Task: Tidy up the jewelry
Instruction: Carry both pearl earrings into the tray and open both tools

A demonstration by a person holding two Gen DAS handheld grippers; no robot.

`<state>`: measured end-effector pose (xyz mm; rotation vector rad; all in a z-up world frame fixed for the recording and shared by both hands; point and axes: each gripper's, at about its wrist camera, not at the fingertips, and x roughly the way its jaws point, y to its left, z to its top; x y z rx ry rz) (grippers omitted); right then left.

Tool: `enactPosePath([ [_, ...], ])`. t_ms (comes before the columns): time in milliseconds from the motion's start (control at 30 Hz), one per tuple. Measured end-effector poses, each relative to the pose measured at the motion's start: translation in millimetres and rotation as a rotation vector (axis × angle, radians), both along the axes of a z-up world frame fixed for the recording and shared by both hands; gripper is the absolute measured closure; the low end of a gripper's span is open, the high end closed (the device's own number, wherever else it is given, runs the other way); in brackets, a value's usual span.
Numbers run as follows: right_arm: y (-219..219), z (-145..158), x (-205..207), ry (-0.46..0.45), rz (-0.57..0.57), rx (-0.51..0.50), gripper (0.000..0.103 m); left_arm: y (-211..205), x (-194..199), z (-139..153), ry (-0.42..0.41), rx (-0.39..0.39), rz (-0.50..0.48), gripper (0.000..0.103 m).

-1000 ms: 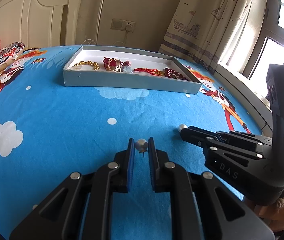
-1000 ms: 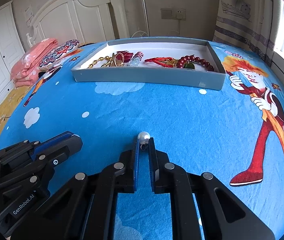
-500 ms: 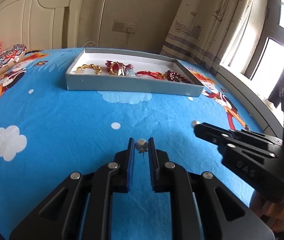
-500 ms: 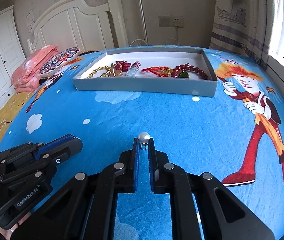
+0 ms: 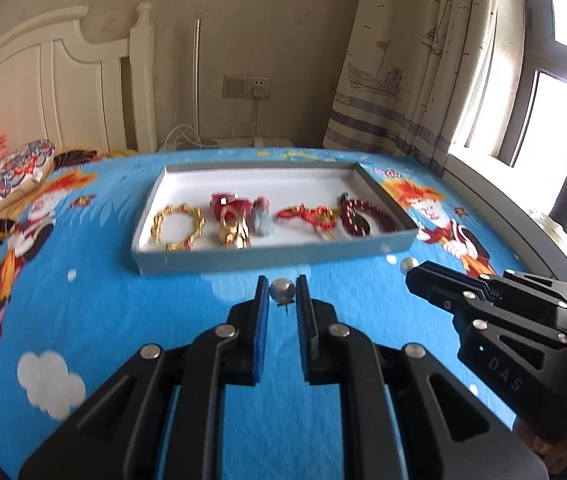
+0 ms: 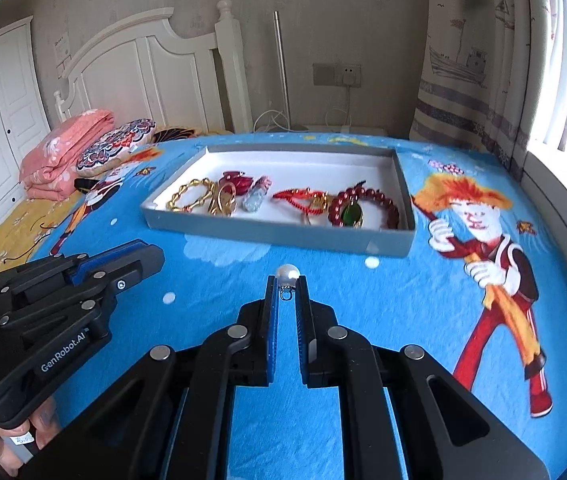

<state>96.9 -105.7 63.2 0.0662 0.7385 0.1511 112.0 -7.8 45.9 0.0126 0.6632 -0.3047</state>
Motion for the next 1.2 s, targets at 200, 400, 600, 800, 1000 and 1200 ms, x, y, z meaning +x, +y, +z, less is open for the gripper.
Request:
enactPosePath([
  [200,-3.5,10.3,19.6,-0.028,-0.015,-0.007,0.093,-3.8,21.7,10.0,-0.015,0.009,0.012,0.09],
  [400,-6.9,15.7,39.7,-0.048,-0.033,-0.01,0.093,-6.7,40.8,12.5,-0.024,0.017,0.029,0.09],
  [600,-8.3,11.9,64.0,-0.048,-0.056,-0.012,0.093,-6.2,67.2,11.9,-0.025,0.019,0.061,0.09],
  [800,-13.0,7.1,88.2,-0.044,-0.073,-0.008,0.093,-4.0,92.1,8.1,-0.018,0.012,0.077,0.09],
  [1000,-18.1,0.3,110.6,-0.038,-0.09,0.002,0.093,-5.2,111.9,4.3,-0.019,0.008,0.086,0.09],
  [1200,-23.1,-6.1,122.6,-0.035,-0.103,0.0,0.093,-5.1,128.9,-1.3,-0.007,0.003,0.09,0.09],
])
